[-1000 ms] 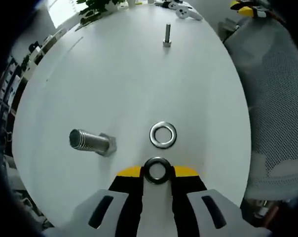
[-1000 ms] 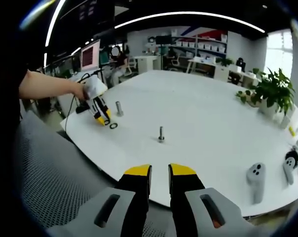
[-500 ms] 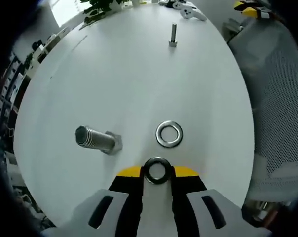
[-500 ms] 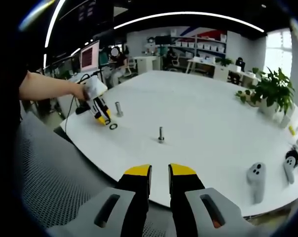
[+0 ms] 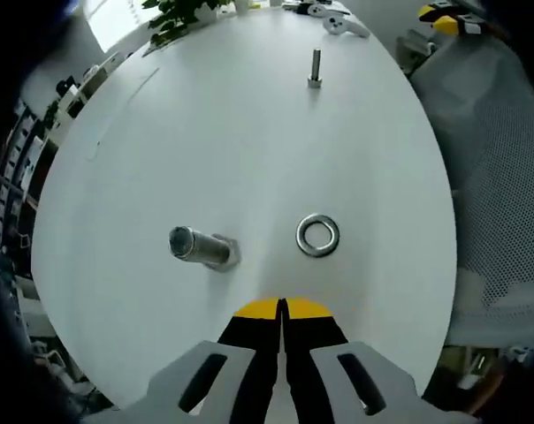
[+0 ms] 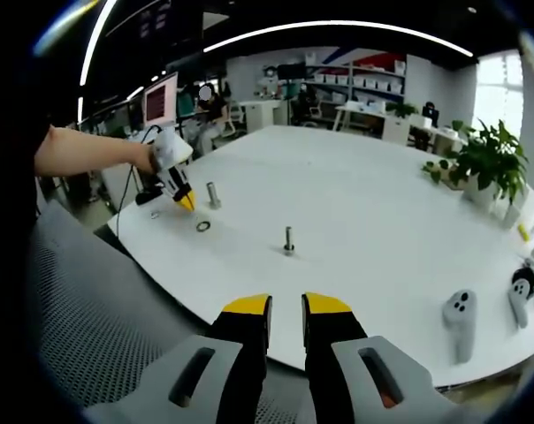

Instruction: Place the washer onto the threaded stud by aligning its center hole with the stud, sliding it down to the base, and recovering from edge contact or off-axis alignment until the washer reaches the visible bottom stop.

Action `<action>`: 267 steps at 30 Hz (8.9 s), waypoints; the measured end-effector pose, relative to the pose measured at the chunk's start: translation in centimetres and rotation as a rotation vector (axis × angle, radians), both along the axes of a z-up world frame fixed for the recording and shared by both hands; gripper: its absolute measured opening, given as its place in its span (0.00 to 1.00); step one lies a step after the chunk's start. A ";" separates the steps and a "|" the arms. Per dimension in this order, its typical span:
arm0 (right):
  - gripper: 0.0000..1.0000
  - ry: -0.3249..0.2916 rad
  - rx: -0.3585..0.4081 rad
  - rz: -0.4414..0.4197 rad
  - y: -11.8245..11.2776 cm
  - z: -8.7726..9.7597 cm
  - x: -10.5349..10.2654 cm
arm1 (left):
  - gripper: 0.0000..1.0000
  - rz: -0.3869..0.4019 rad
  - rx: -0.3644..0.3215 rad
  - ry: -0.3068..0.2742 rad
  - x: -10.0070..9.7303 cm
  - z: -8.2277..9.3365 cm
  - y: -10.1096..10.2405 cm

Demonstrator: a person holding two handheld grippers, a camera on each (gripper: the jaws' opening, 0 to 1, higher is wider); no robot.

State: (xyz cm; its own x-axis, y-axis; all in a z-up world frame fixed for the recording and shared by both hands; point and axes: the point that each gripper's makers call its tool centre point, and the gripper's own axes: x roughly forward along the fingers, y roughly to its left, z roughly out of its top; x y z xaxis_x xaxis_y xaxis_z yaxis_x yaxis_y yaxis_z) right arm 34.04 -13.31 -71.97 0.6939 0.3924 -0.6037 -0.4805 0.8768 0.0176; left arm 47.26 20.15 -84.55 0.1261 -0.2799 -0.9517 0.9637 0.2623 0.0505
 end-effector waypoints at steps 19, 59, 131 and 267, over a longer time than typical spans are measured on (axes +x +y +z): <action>0.16 0.012 0.000 0.011 0.2 -0.2 0.0 | 0.00 0.320 -0.001 -0.045 -2.9 1.3 8.4; 0.16 0.015 -0.002 0.007 0.4 -0.2 -0.1 | 0.00 0.445 0.096 -0.004 -6.0 -2.2 13.4; 0.16 -0.002 0.021 0.008 0.2 0.1 0.0 | 0.31 -0.167 -0.119 -0.044 -1.5 -1.7 -10.8; 0.14 0.008 0.044 0.045 1.0 0.1 -0.1 | 0.21 0.316 -0.118 -0.009 2.1 -1.7 -6.1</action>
State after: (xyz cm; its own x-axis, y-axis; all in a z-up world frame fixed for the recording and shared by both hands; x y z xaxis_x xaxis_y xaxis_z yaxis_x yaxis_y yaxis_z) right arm 33.90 -12.33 -71.83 0.6697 0.4496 -0.5910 -0.5195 0.8524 0.0597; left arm 49.34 14.01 -86.27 0.2321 -0.3341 -0.9135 0.8336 0.5522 0.0098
